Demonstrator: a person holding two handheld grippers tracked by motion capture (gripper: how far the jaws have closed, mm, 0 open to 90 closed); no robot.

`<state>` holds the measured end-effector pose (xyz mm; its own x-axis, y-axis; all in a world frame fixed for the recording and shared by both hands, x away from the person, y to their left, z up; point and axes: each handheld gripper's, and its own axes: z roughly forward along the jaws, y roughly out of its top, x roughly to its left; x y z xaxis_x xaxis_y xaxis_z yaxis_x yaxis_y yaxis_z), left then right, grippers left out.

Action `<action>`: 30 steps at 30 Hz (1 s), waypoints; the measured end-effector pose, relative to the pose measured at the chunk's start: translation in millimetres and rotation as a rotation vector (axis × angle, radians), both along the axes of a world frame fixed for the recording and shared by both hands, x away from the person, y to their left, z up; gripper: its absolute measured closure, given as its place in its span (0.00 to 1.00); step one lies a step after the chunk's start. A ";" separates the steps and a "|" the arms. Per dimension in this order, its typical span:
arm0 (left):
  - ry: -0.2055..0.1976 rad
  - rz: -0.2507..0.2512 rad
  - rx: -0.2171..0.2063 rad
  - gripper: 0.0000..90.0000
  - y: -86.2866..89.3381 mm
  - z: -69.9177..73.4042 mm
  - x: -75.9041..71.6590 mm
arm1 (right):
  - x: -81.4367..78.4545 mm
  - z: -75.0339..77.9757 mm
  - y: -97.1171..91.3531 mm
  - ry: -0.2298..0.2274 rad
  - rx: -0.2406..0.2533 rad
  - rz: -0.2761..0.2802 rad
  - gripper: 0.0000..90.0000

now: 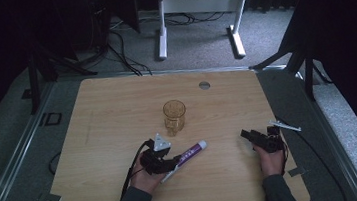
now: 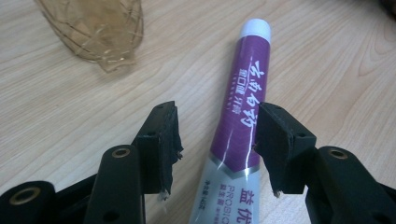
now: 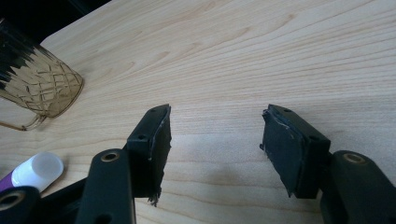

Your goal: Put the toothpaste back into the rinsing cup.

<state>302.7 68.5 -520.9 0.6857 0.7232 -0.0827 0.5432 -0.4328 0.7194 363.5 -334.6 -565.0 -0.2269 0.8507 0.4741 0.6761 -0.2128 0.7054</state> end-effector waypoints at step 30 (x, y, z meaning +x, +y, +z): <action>0.096 -0.054 0.118 0.55 -15.7 11.3 16.6 | 0.3 -0.1 0.4 0.000 0.000 0.004 0.46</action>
